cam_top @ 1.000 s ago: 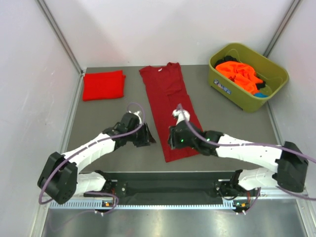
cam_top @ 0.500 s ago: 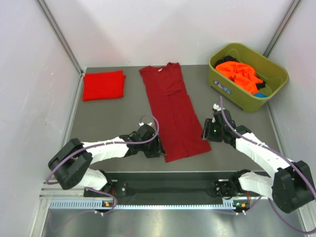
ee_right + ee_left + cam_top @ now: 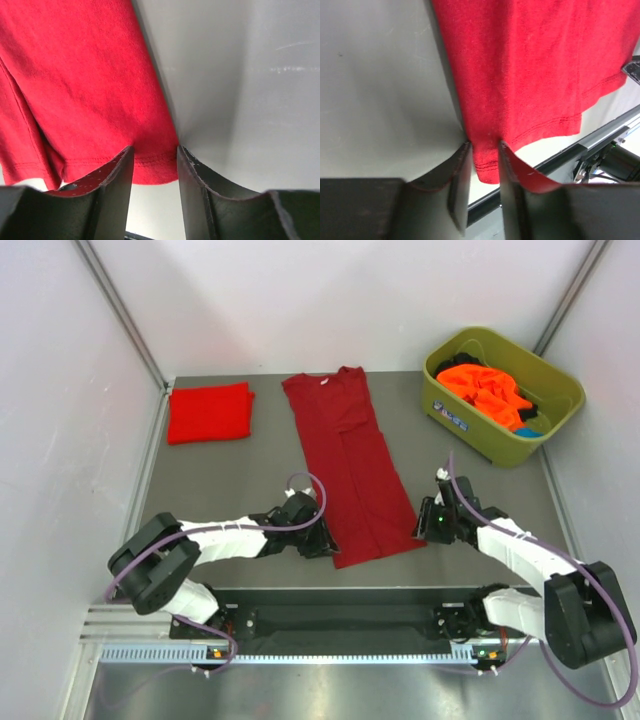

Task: Fold and stack the t-shirts
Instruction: Fold the tshirt

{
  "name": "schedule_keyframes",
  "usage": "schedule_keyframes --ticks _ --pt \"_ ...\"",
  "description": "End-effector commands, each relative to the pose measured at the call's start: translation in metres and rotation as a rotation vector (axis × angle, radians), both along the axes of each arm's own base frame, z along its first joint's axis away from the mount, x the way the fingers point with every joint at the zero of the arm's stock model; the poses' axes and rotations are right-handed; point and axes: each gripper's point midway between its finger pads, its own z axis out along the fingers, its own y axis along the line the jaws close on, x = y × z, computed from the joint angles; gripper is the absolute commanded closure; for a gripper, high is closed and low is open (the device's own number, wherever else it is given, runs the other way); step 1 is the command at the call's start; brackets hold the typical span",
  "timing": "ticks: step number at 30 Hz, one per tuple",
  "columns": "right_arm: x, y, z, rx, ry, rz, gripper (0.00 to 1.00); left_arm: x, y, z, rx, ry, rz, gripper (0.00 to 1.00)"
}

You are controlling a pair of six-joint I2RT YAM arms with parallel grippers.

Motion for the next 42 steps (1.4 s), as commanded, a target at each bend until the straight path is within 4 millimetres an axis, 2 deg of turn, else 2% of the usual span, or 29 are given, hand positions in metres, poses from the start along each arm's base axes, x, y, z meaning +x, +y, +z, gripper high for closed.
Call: schedule_keyframes --ticks 1,5,6,9,13,18,21,24,25,26,30,31,37,39,40,41,42 --pt "0.002 -0.002 0.005 0.013 -0.033 -0.020 0.59 -0.009 0.019 -0.026 0.106 0.034 0.012 0.70" --pt "-0.001 -0.005 0.002 0.001 -0.016 -0.023 0.54 -0.012 0.028 -0.029 0.144 0.043 0.027 0.84" --pt "-0.002 -0.005 0.002 0.003 -0.012 -0.028 0.53 -0.011 0.030 -0.028 0.149 0.035 0.032 0.90" --pt "-0.003 -0.006 0.004 0.007 -0.024 -0.035 0.52 -0.010 0.033 -0.022 0.150 0.019 0.039 1.00" --pt "-0.009 -0.002 0.002 0.035 -0.011 -0.021 0.55 -0.009 0.033 -0.016 0.141 0.004 0.042 1.00" --pt "-0.014 0.000 0.005 0.056 -0.024 -0.017 0.62 -0.013 0.041 -0.017 0.157 0.011 0.057 1.00" --pt "-0.016 0.007 0.007 0.095 -0.034 0.011 0.79 -0.016 0.044 -0.018 0.158 0.012 0.054 1.00" --pt "-0.020 0.014 0.004 0.143 -0.017 0.009 0.87 -0.021 0.044 -0.018 0.153 0.029 0.042 1.00" --pt "-0.025 0.017 0.003 0.167 -0.013 0.015 0.95 -0.022 0.045 -0.015 0.146 0.025 0.039 1.00" --pt "-0.028 0.020 0.004 0.173 -0.014 0.024 1.00 -0.023 0.049 -0.016 0.159 0.022 0.037 1.00" --pt "-0.040 0.028 0.008 0.169 -0.018 0.020 1.00 -0.031 0.067 -0.012 0.208 0.012 0.027 1.00" --pt "-0.046 0.038 0.013 0.184 -0.037 0.059 1.00 -0.035 0.071 -0.008 0.209 0.012 0.023 1.00" --pt "-0.075 0.066 0.017 0.176 -0.043 0.116 1.00 -0.048 0.074 0.005 0.173 0.020 -0.015 1.00" --pt "-0.080 0.066 0.014 0.168 -0.035 0.101 1.00 -0.054 0.081 0.003 0.199 0.041 -0.022 0.99" --pt "-0.087 0.070 0.015 0.177 -0.032 0.124 1.00 -0.055 0.083 0.005 0.200 0.037 -0.020 0.95" --pt "-0.086 0.068 0.015 0.166 -0.041 0.113 1.00 -0.057 0.087 0.002 0.212 0.040 -0.015 0.79" --pt "-0.087 0.069 0.014 0.171 -0.042 0.101 1.00 -0.060 0.092 0.001 0.229 0.048 -0.007 0.73"
